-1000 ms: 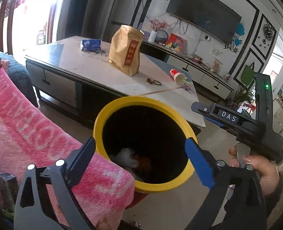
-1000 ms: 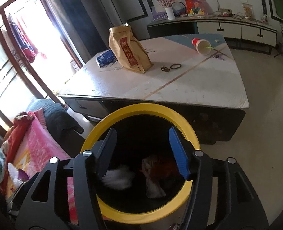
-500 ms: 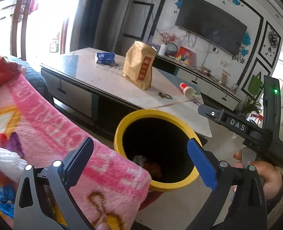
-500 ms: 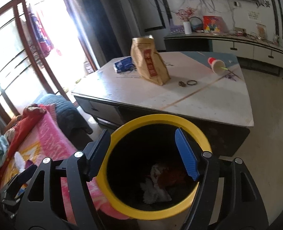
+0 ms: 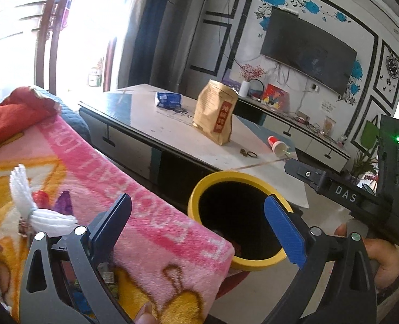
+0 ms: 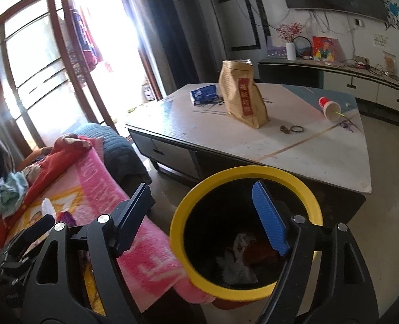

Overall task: Collect trash
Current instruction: 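Withdraw both open tools from the bin toward the bed, then move both tools over the yellow chip bag and blue glove on the bed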

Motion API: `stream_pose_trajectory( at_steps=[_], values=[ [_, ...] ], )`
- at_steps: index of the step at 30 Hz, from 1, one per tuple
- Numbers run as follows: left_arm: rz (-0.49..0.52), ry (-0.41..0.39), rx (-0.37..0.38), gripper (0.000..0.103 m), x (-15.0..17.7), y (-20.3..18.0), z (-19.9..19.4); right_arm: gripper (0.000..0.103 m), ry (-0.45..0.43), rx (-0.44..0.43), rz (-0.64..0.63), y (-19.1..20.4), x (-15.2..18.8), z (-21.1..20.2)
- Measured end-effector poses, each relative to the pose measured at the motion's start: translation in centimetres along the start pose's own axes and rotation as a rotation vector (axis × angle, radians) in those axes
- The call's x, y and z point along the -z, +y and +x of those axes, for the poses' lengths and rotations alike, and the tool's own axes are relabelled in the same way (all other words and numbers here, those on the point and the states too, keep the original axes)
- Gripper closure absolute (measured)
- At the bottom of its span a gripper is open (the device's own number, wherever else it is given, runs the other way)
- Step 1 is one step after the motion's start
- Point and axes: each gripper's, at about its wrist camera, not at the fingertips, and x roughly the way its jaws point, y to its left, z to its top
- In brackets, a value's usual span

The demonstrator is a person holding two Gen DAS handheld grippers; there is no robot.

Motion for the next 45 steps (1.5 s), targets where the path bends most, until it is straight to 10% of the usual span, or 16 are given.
stream_pose_trajectory(
  at_steps=[45],
  values=[
    [-0.158,-0.139,-0.23,0.007,1.1,10.6,-10.8,0.029,0.088,-0.309,-0.35,15.3,5.3,-2.0]
  ],
)
